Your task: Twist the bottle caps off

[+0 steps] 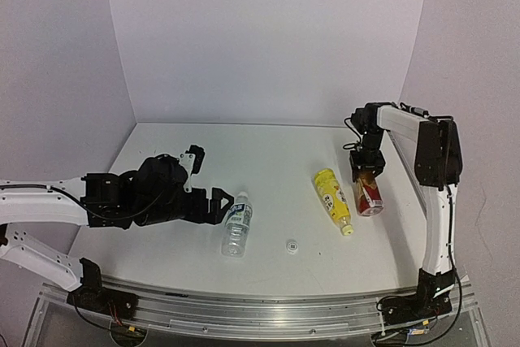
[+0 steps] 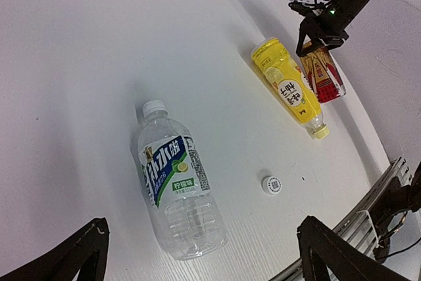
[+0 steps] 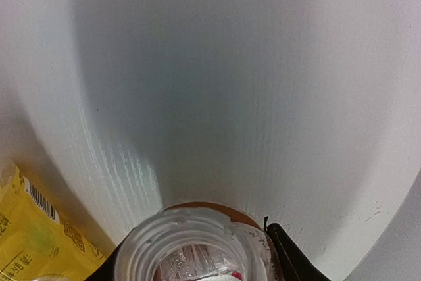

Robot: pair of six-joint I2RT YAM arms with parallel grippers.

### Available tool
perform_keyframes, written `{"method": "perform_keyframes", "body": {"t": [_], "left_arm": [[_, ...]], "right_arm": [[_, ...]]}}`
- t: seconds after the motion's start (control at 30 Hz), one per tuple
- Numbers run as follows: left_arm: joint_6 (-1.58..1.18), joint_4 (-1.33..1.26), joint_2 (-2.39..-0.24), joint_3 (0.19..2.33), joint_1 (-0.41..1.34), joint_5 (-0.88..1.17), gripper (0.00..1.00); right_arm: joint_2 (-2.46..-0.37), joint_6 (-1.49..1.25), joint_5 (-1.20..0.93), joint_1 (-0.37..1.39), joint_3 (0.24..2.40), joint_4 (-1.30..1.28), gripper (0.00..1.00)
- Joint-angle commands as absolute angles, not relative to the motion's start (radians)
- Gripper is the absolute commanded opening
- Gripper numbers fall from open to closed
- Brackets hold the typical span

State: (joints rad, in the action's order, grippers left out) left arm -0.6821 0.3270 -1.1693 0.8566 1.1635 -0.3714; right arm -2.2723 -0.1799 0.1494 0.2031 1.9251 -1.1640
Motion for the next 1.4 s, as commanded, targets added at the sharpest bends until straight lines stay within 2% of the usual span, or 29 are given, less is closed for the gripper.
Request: {"method": "perform_keyframes", "body": {"t": [0.0,0.13,0.33,0.6,0.73,1.0,1.23,1.37], "left_arm": [[-0.749,0.381,-1.201,0.917,1.151,-0.398,1.00],[-0.780,0.389,-1.232,0.923,1.141,-0.392,1.00],[-0.815,0.413,-1.297,0.952,1.123,-0.374,1.00],[-0.841,0.416,-1.420,0.992,1.105,-0.351,1.00],[-0.832,0.416,-1.508,1.024,1.100,-0.339,1.00],[-0.785,0.407,-1.657,1.108,1.092,-0.294,1.00],[-0.767,0.492,-1.793,1.211,1.091,-0.332,1.00],[-0.767,0.554,-1.877,1.284,1.089,-0.345,1.00]], "right_arm": [[-2.298,-0.178,0.160,0.199,1.993,-1.198,0.62],[-2.286,-0.188,0.168,0.199,2.009,-1.198,0.80],[-2.205,-0.189,0.158,0.199,2.019,-1.198,0.90],[-1.987,-0.221,0.152,0.199,1.916,-1.187,0.93],[-1.788,-0.281,0.130,0.200,1.734,-1.106,0.94],[-1.309,-0.449,0.030,0.219,1.238,-0.888,0.94],[-1.059,-0.489,0.010,0.224,1.046,-0.875,0.94],[-1.010,-0.494,0.010,0.223,1.012,-0.877,0.94]]}}
